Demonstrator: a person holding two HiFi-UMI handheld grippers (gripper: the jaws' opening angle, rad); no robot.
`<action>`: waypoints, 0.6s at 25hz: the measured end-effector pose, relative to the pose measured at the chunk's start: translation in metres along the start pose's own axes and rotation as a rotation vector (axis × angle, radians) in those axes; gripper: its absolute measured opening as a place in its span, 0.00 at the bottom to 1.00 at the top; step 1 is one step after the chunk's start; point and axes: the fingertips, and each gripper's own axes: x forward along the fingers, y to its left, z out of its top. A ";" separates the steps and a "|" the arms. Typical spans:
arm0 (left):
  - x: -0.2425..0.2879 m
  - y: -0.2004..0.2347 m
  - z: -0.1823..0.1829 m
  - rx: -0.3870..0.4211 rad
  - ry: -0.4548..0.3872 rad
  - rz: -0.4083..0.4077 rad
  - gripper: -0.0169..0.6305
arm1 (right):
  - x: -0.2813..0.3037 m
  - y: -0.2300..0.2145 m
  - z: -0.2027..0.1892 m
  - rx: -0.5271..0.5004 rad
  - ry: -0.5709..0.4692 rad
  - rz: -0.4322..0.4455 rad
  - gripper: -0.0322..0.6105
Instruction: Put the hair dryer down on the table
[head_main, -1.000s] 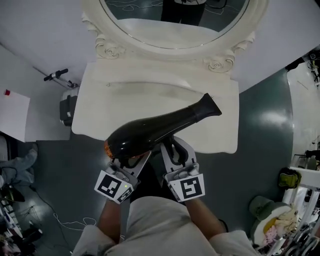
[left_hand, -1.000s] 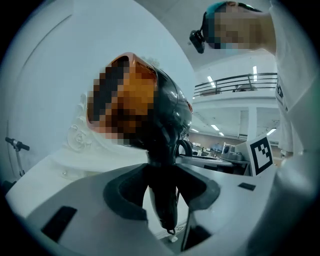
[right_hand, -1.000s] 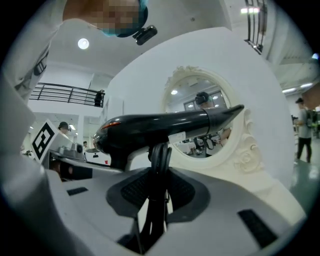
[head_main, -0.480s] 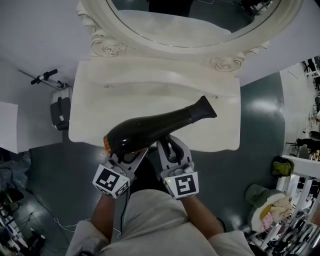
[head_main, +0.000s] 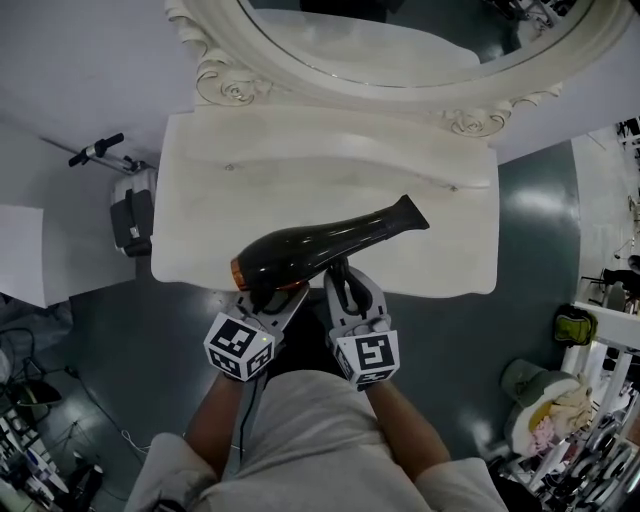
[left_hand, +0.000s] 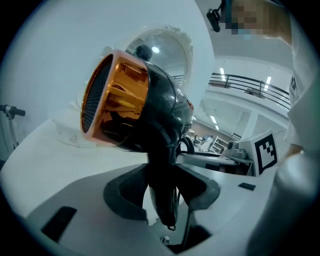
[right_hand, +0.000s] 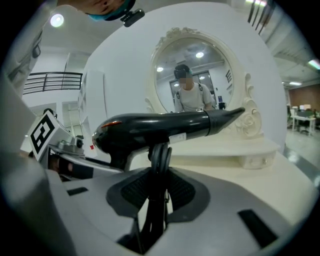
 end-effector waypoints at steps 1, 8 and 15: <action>0.000 0.002 -0.003 -0.022 0.004 -0.002 0.29 | 0.002 0.001 -0.004 0.011 0.013 0.001 0.20; 0.012 0.013 -0.008 -0.137 0.004 0.026 0.29 | 0.018 -0.001 -0.023 0.044 0.089 0.008 0.20; 0.018 0.025 -0.013 -0.148 0.030 0.038 0.29 | 0.033 -0.001 -0.043 0.089 0.155 0.026 0.20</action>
